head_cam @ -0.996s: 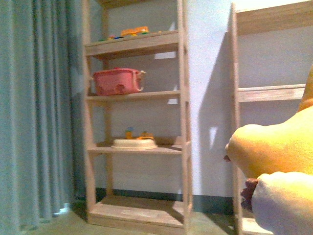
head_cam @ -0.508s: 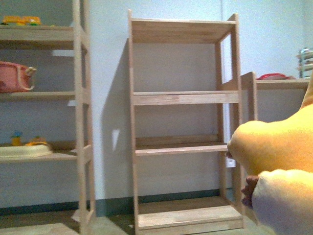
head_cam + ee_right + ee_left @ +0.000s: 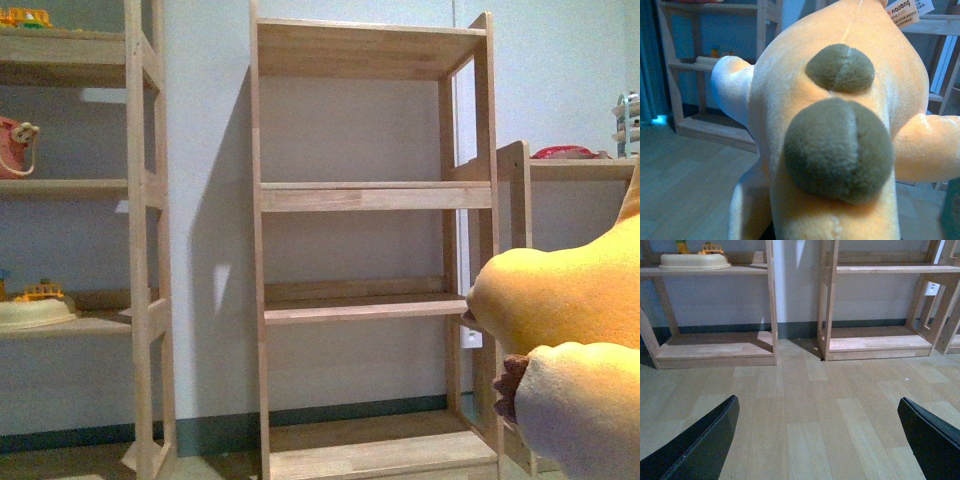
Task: Put away toys
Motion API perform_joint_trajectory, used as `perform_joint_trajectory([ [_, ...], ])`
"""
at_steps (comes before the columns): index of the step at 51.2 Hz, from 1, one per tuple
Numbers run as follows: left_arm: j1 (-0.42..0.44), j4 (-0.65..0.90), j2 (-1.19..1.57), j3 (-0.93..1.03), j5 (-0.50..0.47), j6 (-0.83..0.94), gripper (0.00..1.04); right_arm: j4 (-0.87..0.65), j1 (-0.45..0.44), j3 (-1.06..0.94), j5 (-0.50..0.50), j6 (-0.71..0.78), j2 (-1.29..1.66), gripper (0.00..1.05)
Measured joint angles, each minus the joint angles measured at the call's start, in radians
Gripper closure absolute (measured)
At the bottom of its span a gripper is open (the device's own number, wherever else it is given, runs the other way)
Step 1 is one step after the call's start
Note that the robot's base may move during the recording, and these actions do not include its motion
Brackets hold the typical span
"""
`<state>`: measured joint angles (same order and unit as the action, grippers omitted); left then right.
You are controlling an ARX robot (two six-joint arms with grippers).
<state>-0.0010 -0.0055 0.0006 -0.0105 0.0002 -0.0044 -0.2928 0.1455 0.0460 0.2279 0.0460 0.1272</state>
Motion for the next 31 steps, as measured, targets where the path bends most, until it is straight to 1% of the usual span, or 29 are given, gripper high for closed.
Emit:
perform_joint_trajectory([
  [31,0.000,0.000,0.000,0.000,0.000,0.000,0.06,0.000,0.000,0.000,0.000,0.000,0.001,0.98],
])
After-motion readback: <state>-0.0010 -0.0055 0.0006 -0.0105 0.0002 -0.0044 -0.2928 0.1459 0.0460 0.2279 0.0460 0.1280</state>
